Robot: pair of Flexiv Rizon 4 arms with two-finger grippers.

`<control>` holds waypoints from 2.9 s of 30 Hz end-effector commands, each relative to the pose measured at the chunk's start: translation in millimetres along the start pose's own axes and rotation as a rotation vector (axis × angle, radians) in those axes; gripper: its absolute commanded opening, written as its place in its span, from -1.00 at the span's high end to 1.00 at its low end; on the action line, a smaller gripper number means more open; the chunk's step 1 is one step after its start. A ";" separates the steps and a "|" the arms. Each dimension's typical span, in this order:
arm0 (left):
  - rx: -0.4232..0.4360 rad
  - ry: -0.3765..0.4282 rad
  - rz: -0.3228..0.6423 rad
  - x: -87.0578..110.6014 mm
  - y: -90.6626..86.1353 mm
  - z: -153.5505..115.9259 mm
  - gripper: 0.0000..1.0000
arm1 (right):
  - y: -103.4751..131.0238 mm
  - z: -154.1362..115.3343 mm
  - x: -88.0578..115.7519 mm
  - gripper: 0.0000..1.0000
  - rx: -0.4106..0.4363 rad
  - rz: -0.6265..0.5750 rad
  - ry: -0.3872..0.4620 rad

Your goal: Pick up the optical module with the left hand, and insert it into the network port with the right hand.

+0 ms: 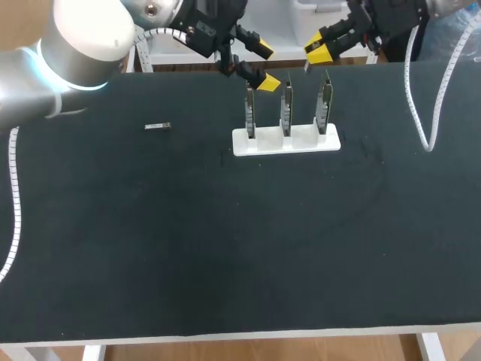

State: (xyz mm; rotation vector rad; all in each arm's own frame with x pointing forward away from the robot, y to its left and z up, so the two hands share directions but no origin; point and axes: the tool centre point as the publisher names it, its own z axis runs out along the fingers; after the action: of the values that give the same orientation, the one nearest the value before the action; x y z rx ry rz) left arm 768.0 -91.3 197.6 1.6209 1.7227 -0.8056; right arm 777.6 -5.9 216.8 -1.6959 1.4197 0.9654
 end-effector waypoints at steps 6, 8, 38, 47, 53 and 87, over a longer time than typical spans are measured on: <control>-0.004 0.002 -0.002 -0.2 -1.5 0.0 -1.00 | 11.9 3.5 -5.1 1.00 -0.046 -0.009 0.032; -0.004 0.002 -0.002 -0.2 -1.5 0.0 -1.00 | 13.6 6.1 -7.1 1.00 -0.056 -0.012 0.046; -0.004 0.002 -0.002 -0.2 -1.5 0.0 -1.00 | 19.5 22.6 12.2 1.00 -0.081 0.044 0.087; -0.004 0.002 -0.002 -0.2 -1.5 0.0 -1.00 | 19.9 22.1 11.9 1.00 -0.080 0.042 0.121; -0.004 0.002 -0.002 -0.2 -1.5 0.0 -1.00 | 18.5 22.9 9.7 1.00 -0.088 0.035 0.132; -0.004 0.002 -0.002 -0.2 -1.5 0.0 -1.00 | 26.7 25.4 17.6 1.00 -0.099 0.054 0.152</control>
State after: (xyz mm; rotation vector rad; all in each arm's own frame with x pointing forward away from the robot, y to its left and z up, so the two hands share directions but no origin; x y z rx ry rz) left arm 767.9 -91.2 197.5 1.6209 1.7221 -0.8056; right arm 751.8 4.5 188.2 -1.8475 1.5451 0.9698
